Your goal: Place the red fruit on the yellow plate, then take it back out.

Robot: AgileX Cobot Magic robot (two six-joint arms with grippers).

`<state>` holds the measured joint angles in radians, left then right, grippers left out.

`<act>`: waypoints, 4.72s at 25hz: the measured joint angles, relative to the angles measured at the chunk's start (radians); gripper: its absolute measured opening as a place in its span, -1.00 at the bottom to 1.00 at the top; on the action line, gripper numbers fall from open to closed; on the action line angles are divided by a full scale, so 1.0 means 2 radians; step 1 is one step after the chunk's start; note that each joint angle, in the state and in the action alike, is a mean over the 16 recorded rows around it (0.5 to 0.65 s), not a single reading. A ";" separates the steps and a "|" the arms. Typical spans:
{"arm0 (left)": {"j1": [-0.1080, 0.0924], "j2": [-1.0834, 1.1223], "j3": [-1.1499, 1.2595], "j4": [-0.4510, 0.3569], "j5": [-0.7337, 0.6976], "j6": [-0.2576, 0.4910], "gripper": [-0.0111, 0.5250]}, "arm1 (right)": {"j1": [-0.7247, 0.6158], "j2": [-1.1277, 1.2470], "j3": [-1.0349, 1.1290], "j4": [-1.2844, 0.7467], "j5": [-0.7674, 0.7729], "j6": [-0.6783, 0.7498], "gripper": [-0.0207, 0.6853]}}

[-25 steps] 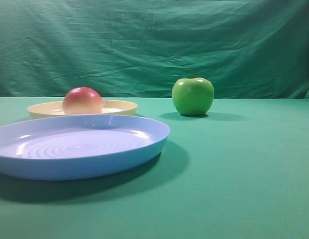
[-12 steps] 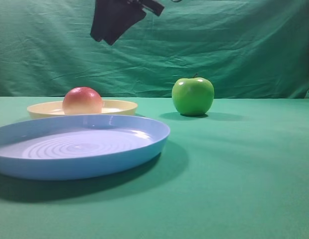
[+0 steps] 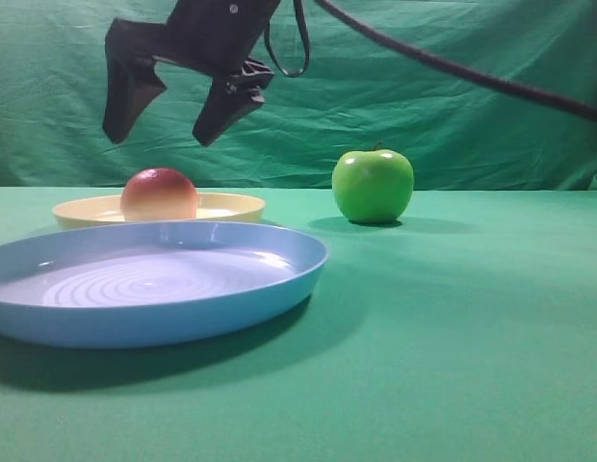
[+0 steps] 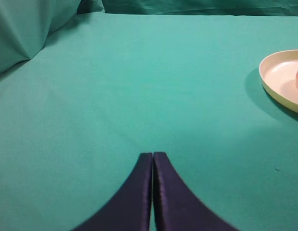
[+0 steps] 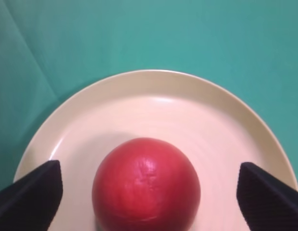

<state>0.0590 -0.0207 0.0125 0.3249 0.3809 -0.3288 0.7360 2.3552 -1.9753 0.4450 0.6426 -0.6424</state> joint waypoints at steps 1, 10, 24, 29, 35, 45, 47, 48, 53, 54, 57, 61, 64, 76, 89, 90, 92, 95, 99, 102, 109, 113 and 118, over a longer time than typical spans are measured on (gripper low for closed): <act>0.000 0.000 0.000 0.000 0.000 0.000 -0.96 | 0.000 0.004 0.000 0.002 -0.003 0.000 0.71; 0.000 0.000 0.000 0.000 0.000 -0.001 -0.96 | -0.002 0.022 -0.011 0.007 0.005 0.000 0.04; 0.000 0.000 0.000 0.000 0.000 -0.001 -0.96 | -0.061 -0.079 -0.082 -0.006 0.197 0.062 -0.32; 0.000 0.000 0.000 0.000 0.000 -0.001 -0.96 | -0.092 -0.136 -0.083 -0.026 0.259 0.102 -0.34; 0.000 0.000 0.000 0.000 0.000 -0.001 -0.96 | -0.125 -0.213 -0.021 -0.052 0.286 0.132 -0.37; 0.000 0.000 0.000 0.000 0.000 -0.001 -0.96 | -0.186 -0.357 0.277 -0.068 0.172 0.145 -0.40; 0.000 0.000 0.000 0.000 0.000 -0.001 -0.96 | -0.198 -0.378 0.346 -0.068 0.133 0.144 -0.40; 0.000 0.000 0.000 0.000 0.000 -0.001 -0.96 | -0.203 -0.387 0.379 -0.067 0.114 0.143 -0.40; 0.000 0.000 0.000 0.000 0.000 -0.001 -0.96 | -0.224 -0.411 0.503 -0.063 0.025 0.139 -0.40; 0.000 0.000 0.000 0.000 0.000 -0.001 -0.96 | -0.226 -0.412 0.521 -0.062 0.010 0.138 -0.40; 0.000 0.000 0.000 0.000 0.000 -0.001 -0.96 | -0.231 -0.408 0.560 -0.059 -0.030 0.135 -0.35; 0.000 0.000 0.000 0.000 0.000 -0.001 -0.96 | -0.232 -0.397 0.588 -0.055 -0.068 0.132 -0.16; 0.000 0.000 0.000 0.000 0.000 -0.001 -0.96 | -0.232 -0.389 0.595 -0.054 -0.087 0.131 0.07; 0.000 0.000 0.000 0.000 0.000 -0.001 -0.96 | -0.232 -0.373 0.526 -0.054 -0.024 0.129 0.74; 0.000 0.000 0.000 0.000 0.000 -0.001 -0.96 | -0.232 -0.463 0.391 -0.057 0.172 0.133 -0.33; 0.000 0.000 0.000 0.000 0.000 -0.001 -0.96 | -0.232 -0.477 0.387 -0.057 0.181 0.134 -0.42; 0.000 0.000 0.000 0.000 0.000 -0.001 -0.96 | -0.232 -0.507 0.382 -0.057 0.196 0.137 -0.57; 0.000 0.000 0.000 0.000 0.000 -0.001 -0.96 | -0.232 -0.555 0.381 -0.057 0.215 0.143 -0.76; 0.000 0.000 0.000 0.000 0.000 0.000 -0.96 | -0.232 -0.627 0.389 -0.057 0.230 0.155 -0.91; 0.000 0.000 0.000 0.000 0.000 0.000 -0.96 | -0.232 -0.683 0.403 -0.056 0.234 0.169 -0.94; 0.000 0.000 0.000 0.000 0.000 0.000 -0.96 | -0.232 -0.806 0.458 -0.071 0.227 0.227 -0.94; 0.000 0.000 0.000 0.000 0.000 0.000 -0.96 | -0.232 -0.870 0.505 -0.096 0.209 0.271 -0.94; 0.000 0.000 0.000 0.000 0.000 0.000 -0.96 | -0.235 -0.939 0.575 -0.143 0.164 0.318 -0.94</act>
<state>0.0590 -0.0207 0.0125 0.3249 0.3809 -0.3294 0.2666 0.4767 -0.8249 0.1582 0.9714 -0.0064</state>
